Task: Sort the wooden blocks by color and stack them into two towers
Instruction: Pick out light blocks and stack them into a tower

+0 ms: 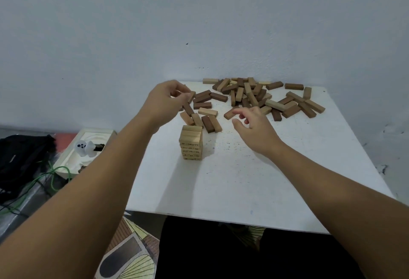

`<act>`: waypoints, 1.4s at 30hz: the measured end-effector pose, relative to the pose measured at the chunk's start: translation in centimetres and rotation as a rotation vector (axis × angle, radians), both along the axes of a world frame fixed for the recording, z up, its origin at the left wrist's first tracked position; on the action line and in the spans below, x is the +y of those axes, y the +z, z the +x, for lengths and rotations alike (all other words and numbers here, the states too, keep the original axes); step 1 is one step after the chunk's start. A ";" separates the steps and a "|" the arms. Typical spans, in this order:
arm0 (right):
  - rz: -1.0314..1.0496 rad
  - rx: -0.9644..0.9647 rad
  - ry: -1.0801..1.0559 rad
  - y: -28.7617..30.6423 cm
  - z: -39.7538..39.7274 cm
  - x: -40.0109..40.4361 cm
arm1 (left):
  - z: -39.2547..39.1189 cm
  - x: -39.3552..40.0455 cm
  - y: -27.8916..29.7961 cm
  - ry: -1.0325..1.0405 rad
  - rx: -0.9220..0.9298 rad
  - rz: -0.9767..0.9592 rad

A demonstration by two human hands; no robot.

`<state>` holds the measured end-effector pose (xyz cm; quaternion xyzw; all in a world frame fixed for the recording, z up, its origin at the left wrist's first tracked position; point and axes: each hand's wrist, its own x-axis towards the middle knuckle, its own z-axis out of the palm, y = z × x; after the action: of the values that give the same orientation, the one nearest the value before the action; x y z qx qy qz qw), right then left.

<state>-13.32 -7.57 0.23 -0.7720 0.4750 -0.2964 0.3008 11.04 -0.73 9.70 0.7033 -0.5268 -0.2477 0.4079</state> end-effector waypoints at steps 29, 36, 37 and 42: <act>-0.198 0.546 0.061 -1.2 -3.4 -19.3 | -3.3 -24.8 -7.0 -0.418 -0.583 0.424; -0.206 0.562 0.163 -0.9 -1.2 -21.6 | -3.6 -26.6 -8.1 -0.361 -0.581 0.328; -0.178 0.621 0.187 -1.1 -1.0 -21.8 | -3.8 -27.0 -8.2 -0.364 -0.627 0.350; -0.243 0.618 0.127 -1.8 -1.8 -22.0 | -3.5 -27.8 -8.4 -0.387 -0.748 0.422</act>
<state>-15.17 -29.61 -1.56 -0.8837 0.4557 -0.0836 0.0664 7.57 -28.57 1.27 0.7008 -0.6971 -0.1505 -0.0155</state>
